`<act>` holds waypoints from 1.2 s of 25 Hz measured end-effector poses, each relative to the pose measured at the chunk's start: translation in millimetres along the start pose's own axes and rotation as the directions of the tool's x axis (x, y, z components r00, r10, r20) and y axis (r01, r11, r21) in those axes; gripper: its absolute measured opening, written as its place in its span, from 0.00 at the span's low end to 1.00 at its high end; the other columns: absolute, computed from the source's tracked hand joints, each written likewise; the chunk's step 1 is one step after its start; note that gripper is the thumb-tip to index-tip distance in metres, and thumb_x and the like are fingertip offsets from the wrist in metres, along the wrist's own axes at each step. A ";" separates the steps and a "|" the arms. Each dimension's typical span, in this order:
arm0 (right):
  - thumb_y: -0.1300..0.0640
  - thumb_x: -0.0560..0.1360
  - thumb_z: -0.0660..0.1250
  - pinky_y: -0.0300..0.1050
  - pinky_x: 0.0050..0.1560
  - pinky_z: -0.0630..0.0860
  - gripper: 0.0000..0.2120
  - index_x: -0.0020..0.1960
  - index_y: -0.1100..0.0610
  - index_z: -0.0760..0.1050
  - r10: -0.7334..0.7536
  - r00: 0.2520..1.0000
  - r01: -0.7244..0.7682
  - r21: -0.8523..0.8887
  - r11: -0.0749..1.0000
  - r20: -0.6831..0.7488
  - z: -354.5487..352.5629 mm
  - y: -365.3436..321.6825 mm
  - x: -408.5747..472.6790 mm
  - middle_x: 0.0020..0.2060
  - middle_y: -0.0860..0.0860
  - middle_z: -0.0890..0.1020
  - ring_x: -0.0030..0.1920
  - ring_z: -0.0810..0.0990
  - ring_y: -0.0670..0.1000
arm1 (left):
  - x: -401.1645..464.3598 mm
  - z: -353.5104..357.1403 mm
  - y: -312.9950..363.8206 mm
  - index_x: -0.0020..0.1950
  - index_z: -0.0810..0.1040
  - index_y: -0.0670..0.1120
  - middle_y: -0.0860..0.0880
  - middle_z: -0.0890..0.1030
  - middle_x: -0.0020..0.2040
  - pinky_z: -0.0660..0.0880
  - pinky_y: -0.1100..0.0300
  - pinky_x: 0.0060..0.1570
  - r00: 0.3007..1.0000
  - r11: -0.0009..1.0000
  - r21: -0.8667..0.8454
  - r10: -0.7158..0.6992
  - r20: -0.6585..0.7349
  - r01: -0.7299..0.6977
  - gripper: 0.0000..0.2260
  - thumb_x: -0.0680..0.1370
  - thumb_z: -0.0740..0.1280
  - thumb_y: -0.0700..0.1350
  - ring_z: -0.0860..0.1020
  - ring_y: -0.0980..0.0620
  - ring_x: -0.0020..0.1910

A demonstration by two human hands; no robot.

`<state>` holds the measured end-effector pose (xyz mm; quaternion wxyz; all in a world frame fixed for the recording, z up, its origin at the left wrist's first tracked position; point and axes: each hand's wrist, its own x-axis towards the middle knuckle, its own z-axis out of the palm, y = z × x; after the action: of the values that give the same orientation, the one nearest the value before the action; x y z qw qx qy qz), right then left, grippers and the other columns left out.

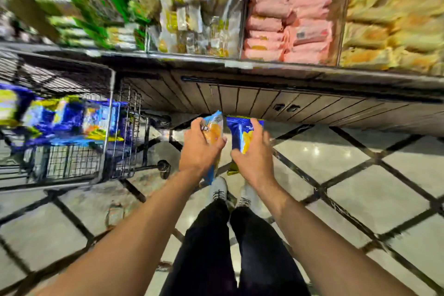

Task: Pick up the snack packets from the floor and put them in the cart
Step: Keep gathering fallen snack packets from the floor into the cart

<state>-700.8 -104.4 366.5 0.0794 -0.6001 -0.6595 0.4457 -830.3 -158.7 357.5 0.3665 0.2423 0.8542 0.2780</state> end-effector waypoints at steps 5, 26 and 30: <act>0.56 0.69 0.73 0.45 0.54 0.72 0.40 0.76 0.48 0.58 -0.105 0.994 0.104 0.033 0.994 0.032 -3.8 -50.4 -50.9 0.67 0.53 0.68 0.60 0.75 0.55 | -59.7 -56.7 6.0 0.68 0.67 0.52 0.50 0.77 0.59 0.76 0.48 0.58 0.990 0.998 -0.063 -0.004 -0.144 -0.006 0.33 0.66 0.73 0.59 0.78 0.49 0.56; 0.60 0.69 0.72 0.38 0.58 0.65 0.42 0.78 0.52 0.55 -0.420 0.847 0.464 -0.070 0.883 0.326 198.7 -215.1 -218.8 0.69 0.54 0.66 0.65 0.69 0.52 | -172.6 -314.0 -199.2 0.76 0.60 0.52 0.47 0.71 0.69 0.75 0.49 0.59 0.844 0.958 -0.243 -0.252 -0.474 0.150 0.38 0.72 0.74 0.57 0.75 0.45 0.63; 0.62 0.68 0.72 0.32 0.60 0.59 0.41 0.77 0.54 0.58 -0.463 0.810 0.517 -0.066 0.853 0.361 240.0 -251.2 -218.5 0.69 0.55 0.68 0.67 0.66 0.50 | -167.5 -358.5 -226.4 0.77 0.60 0.51 0.47 0.71 0.70 0.74 0.51 0.57 0.819 0.949 -0.261 -0.290 -0.495 0.179 0.38 0.72 0.73 0.58 0.76 0.45 0.63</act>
<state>-977.0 -381.5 490.5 0.0308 -0.3296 -0.8294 0.4499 -1047.9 -533.6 498.9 0.1723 0.0106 0.9122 0.3716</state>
